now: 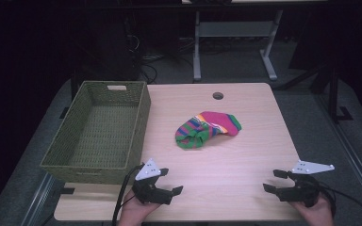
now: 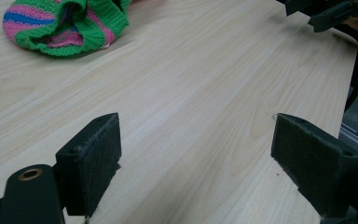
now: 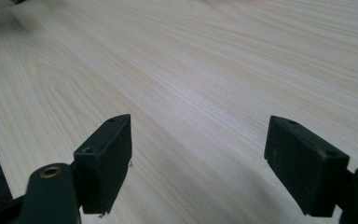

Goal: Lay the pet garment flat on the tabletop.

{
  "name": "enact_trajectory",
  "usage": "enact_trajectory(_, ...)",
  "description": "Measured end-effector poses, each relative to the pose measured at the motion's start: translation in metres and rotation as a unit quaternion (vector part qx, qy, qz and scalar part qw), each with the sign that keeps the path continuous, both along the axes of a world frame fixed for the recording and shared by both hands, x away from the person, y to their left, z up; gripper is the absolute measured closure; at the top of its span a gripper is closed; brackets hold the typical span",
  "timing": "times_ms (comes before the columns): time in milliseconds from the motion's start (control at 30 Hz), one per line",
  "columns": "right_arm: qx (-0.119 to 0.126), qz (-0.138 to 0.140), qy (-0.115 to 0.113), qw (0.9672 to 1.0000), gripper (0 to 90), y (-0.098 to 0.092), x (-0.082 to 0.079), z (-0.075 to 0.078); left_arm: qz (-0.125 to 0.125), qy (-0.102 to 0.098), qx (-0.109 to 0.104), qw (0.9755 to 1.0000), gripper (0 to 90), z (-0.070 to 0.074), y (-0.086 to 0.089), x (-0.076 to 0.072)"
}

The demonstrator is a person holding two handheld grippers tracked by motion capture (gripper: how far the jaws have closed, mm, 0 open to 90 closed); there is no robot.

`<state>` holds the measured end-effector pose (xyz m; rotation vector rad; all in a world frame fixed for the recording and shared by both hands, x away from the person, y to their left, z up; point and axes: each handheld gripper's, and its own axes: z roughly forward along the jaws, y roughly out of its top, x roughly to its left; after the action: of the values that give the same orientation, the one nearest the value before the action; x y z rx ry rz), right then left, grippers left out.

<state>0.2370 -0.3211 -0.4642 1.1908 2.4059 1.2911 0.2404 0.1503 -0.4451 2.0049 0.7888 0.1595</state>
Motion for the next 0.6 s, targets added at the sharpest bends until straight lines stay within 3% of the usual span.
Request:
enact_trajectory(467,0.009,0.006,-0.001,0.9999,22.0,0.006,0.002,0.002,-0.013,0.001,0.009,0.9999,15.7,-0.002,-0.004,0.001)
enact_trajectory(600,0.001,0.020,0.003,0.9998,20.9,0.014,0.009,0.002,-0.014,0.000,0.012,0.9998,15.7,-0.002,-0.004,0.001)
